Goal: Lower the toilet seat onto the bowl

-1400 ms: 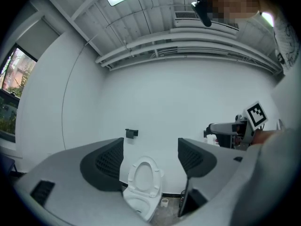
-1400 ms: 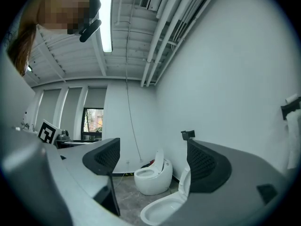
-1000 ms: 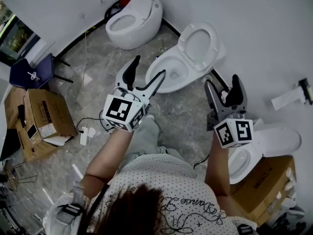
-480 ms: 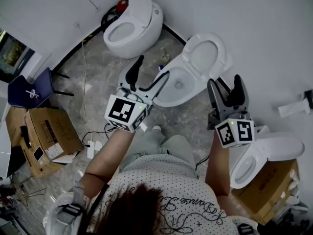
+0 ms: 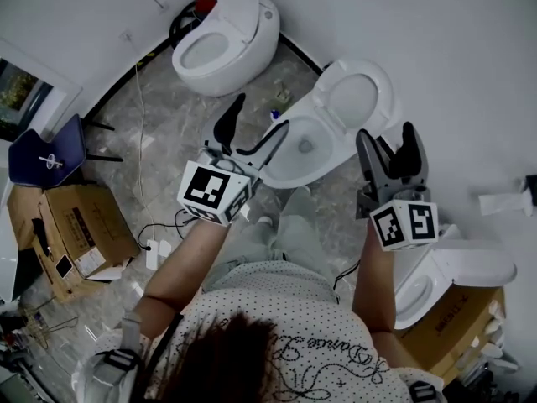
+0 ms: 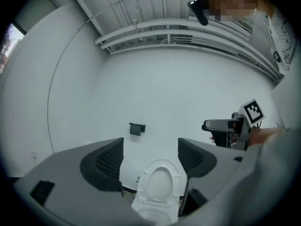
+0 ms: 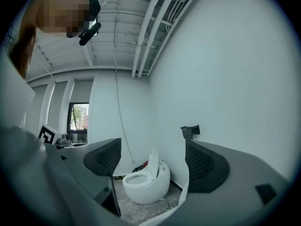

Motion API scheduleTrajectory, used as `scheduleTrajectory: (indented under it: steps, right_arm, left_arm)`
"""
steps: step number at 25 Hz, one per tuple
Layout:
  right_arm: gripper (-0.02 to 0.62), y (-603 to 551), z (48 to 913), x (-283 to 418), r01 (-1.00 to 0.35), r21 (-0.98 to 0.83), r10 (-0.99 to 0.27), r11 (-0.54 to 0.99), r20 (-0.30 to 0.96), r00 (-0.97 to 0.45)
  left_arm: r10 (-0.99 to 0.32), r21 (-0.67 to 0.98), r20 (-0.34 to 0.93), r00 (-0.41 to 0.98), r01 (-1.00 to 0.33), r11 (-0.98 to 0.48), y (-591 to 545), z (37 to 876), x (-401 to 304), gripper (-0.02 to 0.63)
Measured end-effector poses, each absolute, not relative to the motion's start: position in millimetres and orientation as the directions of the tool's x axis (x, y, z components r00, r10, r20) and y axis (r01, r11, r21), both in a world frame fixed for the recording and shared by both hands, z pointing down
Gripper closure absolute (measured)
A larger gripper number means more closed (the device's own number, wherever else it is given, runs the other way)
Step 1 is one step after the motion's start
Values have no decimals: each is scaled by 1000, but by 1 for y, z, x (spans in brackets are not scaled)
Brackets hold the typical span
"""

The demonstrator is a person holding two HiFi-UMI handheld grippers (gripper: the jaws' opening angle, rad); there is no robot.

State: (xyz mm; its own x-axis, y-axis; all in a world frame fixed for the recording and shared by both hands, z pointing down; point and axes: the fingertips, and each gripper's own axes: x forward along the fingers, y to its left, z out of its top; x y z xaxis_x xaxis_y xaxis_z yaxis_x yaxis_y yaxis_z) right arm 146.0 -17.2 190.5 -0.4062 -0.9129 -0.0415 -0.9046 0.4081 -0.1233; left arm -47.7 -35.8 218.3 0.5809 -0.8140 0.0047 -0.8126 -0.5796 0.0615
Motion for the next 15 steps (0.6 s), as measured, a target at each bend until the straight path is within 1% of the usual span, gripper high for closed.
scheduleTrajectory:
  steps: [5, 15]
  right_arm:
    - [175, -69, 184, 163, -890, -112, -897, 443, -41, -441]
    - [181, -172, 190, 234, -862, -138, -873, 487, -40, -486]
  left_arm:
    - [-823, 67, 11, 568, -822, -566, -78, 220, -24, 261]
    - [-864, 70, 7, 503, -862, -501, -172, 221, 32, 261]
